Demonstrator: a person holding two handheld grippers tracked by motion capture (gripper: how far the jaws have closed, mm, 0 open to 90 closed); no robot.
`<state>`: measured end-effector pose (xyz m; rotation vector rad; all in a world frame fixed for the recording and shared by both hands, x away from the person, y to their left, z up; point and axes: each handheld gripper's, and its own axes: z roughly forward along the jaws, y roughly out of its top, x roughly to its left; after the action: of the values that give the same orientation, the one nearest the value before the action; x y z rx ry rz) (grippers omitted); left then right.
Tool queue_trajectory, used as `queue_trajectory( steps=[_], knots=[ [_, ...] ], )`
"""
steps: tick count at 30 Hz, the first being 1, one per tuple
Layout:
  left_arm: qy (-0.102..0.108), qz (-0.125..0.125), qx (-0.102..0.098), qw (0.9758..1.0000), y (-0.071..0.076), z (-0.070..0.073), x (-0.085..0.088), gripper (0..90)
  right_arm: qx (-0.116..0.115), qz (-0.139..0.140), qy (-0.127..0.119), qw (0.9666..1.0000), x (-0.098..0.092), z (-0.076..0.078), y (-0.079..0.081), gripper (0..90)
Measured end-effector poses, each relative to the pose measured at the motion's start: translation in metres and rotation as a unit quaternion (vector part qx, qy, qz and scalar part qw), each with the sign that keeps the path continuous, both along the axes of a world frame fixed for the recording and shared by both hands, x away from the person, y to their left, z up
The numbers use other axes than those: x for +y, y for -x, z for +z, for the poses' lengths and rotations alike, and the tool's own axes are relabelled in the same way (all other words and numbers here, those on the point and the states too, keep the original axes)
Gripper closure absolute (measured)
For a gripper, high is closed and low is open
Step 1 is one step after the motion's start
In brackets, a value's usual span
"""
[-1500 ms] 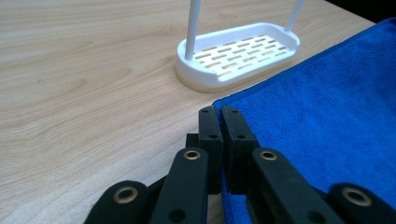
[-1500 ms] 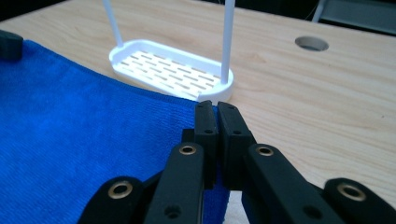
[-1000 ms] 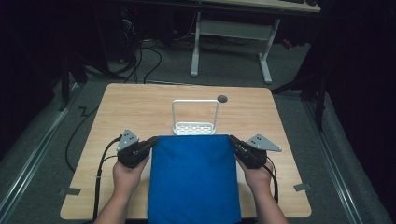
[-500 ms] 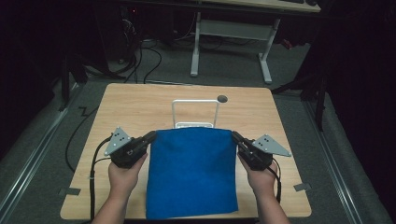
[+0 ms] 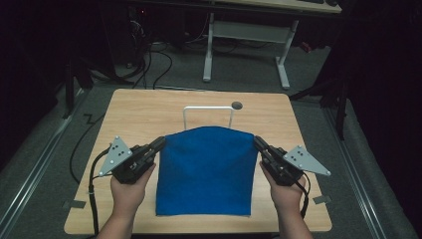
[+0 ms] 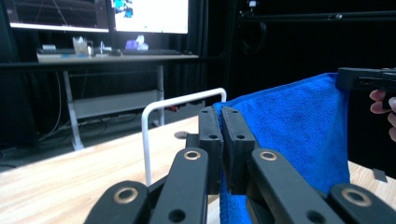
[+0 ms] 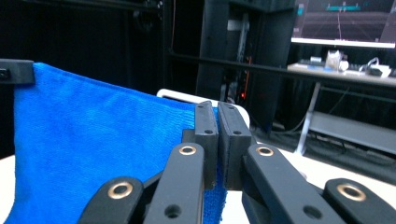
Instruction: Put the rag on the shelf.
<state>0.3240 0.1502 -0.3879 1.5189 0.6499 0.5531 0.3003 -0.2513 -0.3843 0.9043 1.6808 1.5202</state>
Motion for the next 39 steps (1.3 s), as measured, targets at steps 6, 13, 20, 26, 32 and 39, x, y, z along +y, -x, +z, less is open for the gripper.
queue_trajectory(
  steps=[6, 13, 20, 26, 32, 39],
  knots=[
    [0.007, -0.003, -0.024, 0.9997, 0.01, 0.012, 0.001, 87.9, -0.03, 0.006, -0.001, 0.9995, 0.002, 0.014, 0.013, 88.2],
    [0.006, 0.0, -0.027, 0.9996, 0.012, 0.014, 0.003, 87.9, -0.043, 0.007, 0.006, 0.999, 0.005, 0.019, 0.018, 88.2],
    [-0.005, 0.005, -0.037, 0.9993, 0.01, 0.022, 0.002, 88.2, -0.048, 0.006, -0.008, 0.9988, 0.002, 0.025, 0.018, 88.3],
    [-0.011, 0.009, -0.051, 0.9986, -0.006, 0.045, 0.002, 88.6, -0.054, 0.005, -0.019, 0.9984, -0.001, 0.04, 0.007, 88.3],
    [-0.022, 0.015, -0.071, 0.9971, -0.029, 0.071, -0.001, 88.6, -0.06, -0.006, -0.013, 0.9981, -0.003, 0.061, -0.012, 88.3],
    [-0.033, 0.025, -0.059, 0.9974, -0.064, 0.088, -0.006, 88.6, -0.041, -0.015, -0.02, 0.9988, -0.008, 0.077, -0.049, 88.4]
  ],
)
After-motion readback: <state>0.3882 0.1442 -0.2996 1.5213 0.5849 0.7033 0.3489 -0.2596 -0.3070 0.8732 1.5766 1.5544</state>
